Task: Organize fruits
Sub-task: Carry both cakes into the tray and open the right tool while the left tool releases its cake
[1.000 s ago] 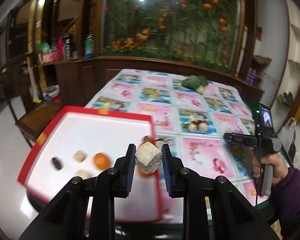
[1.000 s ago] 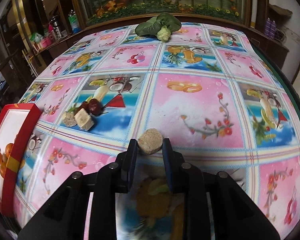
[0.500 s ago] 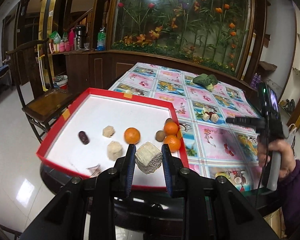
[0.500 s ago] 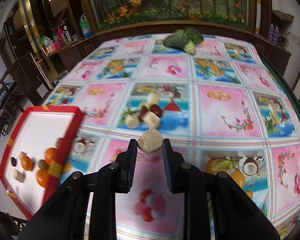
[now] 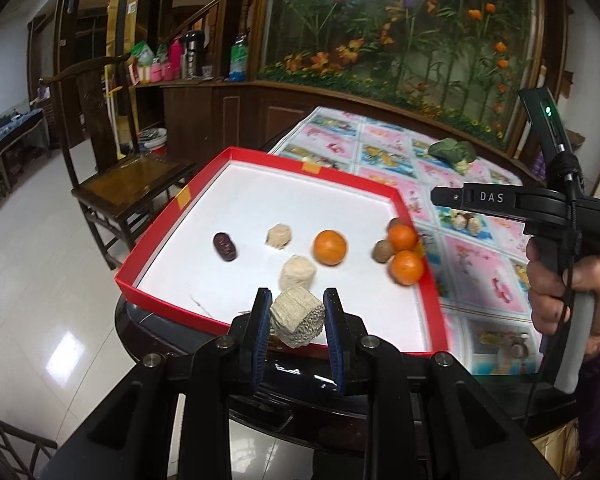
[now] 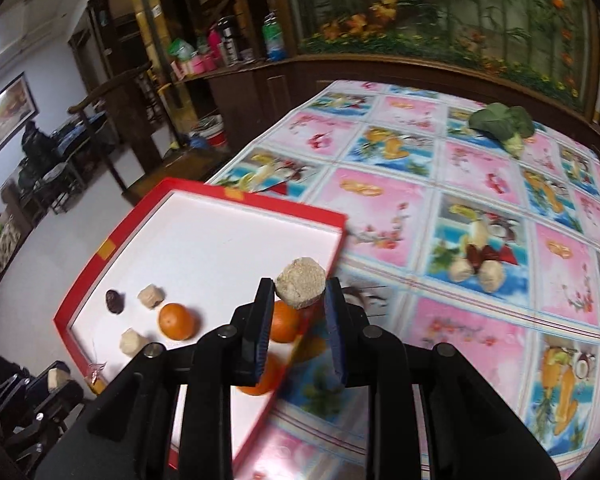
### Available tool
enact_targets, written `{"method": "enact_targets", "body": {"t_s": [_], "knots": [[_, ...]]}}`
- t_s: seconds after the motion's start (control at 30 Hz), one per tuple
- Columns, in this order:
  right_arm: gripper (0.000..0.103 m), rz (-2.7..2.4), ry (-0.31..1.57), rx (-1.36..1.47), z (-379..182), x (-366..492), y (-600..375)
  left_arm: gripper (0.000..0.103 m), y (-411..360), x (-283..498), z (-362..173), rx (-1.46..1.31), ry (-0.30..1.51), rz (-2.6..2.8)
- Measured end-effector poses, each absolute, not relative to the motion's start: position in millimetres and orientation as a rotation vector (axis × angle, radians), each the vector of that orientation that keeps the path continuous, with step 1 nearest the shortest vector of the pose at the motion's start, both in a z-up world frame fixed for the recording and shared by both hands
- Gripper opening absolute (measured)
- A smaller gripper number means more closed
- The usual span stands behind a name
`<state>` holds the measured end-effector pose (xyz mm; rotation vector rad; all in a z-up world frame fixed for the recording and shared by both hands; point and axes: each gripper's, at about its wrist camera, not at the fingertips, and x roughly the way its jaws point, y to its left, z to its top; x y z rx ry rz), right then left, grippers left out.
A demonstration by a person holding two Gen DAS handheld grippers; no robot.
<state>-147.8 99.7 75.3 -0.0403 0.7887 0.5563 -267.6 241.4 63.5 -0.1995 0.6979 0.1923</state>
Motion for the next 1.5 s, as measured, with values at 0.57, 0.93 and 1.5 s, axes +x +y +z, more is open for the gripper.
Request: {"method": "enact_targets", "body": {"t_s": [0.57,0.93,1.5], "knots": [[0.028,0.673,0.834,-0.138,44,-148,141,0.025,237,-241,38,-0.167,0.801,0.259],[0.028,0.664,0.816,-0.158,43,-152,139,0.025,228,-233,33,-0.131,0.828,0.269],[0.028,0.656,0.818,-0.148,43,-156,137,0.039,215,-222,26,-0.055,0.837,0.255]]}}
